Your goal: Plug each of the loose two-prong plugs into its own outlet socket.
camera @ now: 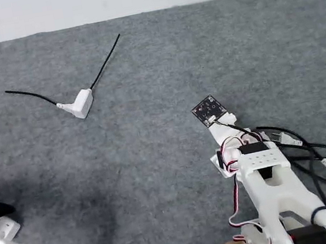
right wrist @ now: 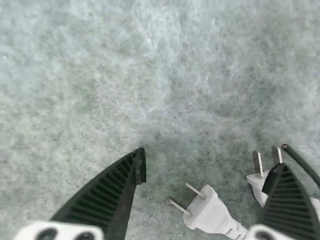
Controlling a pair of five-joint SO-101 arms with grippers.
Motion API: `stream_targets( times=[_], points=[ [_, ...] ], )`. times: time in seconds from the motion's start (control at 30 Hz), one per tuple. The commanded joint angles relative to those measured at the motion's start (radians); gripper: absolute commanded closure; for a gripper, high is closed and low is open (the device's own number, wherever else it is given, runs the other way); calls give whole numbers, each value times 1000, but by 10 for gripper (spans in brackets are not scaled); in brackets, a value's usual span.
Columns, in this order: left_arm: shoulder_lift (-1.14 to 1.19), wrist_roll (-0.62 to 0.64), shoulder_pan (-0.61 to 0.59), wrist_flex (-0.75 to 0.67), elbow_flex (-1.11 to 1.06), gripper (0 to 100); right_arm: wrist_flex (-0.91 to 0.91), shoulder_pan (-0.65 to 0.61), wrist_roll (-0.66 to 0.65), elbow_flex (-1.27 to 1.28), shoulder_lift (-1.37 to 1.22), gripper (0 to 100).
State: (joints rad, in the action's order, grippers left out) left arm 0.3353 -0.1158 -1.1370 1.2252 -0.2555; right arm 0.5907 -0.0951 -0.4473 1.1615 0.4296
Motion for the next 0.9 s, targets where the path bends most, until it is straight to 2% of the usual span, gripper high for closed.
stream_targets(
  times=[0.0, 0.1, 0.3, 0.43, 0.6, 0.73, 0.87],
  points=[
    [-8, 9, 31, 14, 39, 849, -18, -5, -8, -34, -1, 630],
    [-8, -35, 61, 48, 39, 953, -18, -5, -8, -34, -1, 630],
    [-14, -166, 127, 178, 39, 957, -18, -5, -8, -34, -1, 630],
    [-15, -190, 170, 244, 59, 987, -18, -5, -8, -34, -1, 630],
    [-15, -235, 319, 543, 237, 987, -18, -5, -8, -34, -1, 630],
    [-92, -222, 354, 535, 289, 987, -18, -5, -8, -34, -1, 630],
    [-304, -219, 348, 534, 355, 987, -19, -5, -8, -34, -1, 630]
  ],
)
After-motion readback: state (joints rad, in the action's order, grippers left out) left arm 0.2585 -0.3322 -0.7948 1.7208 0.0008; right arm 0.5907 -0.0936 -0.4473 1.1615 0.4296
